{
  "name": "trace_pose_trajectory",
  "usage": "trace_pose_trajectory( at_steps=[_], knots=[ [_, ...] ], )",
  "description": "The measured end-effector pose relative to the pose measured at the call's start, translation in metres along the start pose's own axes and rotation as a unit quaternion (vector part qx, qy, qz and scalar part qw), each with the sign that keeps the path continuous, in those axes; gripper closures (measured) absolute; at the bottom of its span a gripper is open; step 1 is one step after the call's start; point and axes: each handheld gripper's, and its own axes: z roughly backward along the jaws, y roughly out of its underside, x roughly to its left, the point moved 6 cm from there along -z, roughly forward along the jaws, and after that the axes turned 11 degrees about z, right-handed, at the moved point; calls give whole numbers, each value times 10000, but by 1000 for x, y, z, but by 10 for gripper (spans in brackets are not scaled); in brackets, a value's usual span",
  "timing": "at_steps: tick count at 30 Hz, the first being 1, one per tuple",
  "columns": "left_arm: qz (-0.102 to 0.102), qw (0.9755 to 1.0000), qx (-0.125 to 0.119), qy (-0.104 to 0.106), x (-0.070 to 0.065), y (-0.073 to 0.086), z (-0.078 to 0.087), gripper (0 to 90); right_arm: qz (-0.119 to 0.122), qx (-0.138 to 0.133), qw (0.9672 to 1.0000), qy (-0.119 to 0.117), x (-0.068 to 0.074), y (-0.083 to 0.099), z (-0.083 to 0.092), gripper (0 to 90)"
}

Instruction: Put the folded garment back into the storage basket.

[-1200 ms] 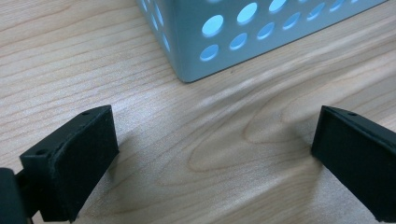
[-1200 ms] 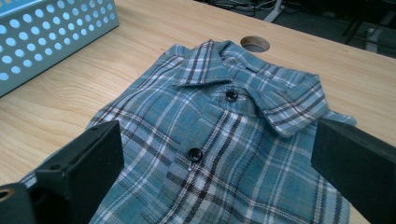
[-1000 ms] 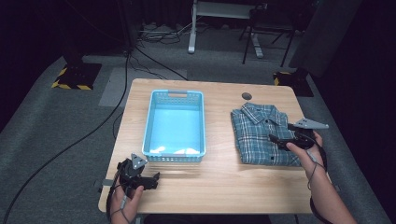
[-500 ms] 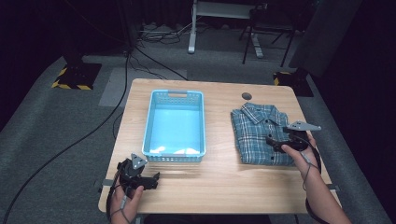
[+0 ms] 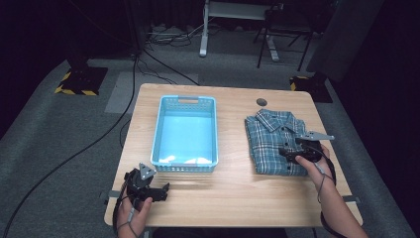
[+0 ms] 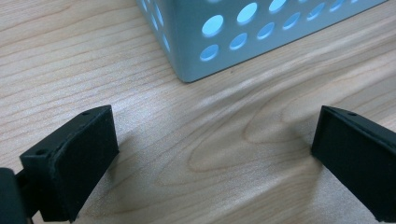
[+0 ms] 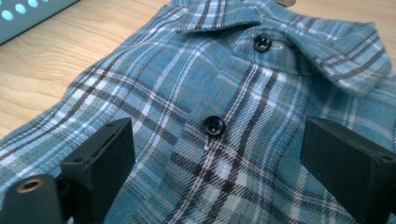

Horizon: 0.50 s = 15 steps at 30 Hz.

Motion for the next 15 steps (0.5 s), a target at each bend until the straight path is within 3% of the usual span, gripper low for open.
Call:
trace_pose_trajectory(
  at_steps=[6,7,15],
  knots=[
    [1,10000,-2,0,0,0,0,3,61,94,9999,-125,2,5,-6,192],
    [2,10000,-2,0,0,0,0,3,96,228,9996,-142,3,9,-9,232],
    [1,10000,0,0,0,0,0,3,4,563,9983,131,4,16,-13,299]
  ],
)
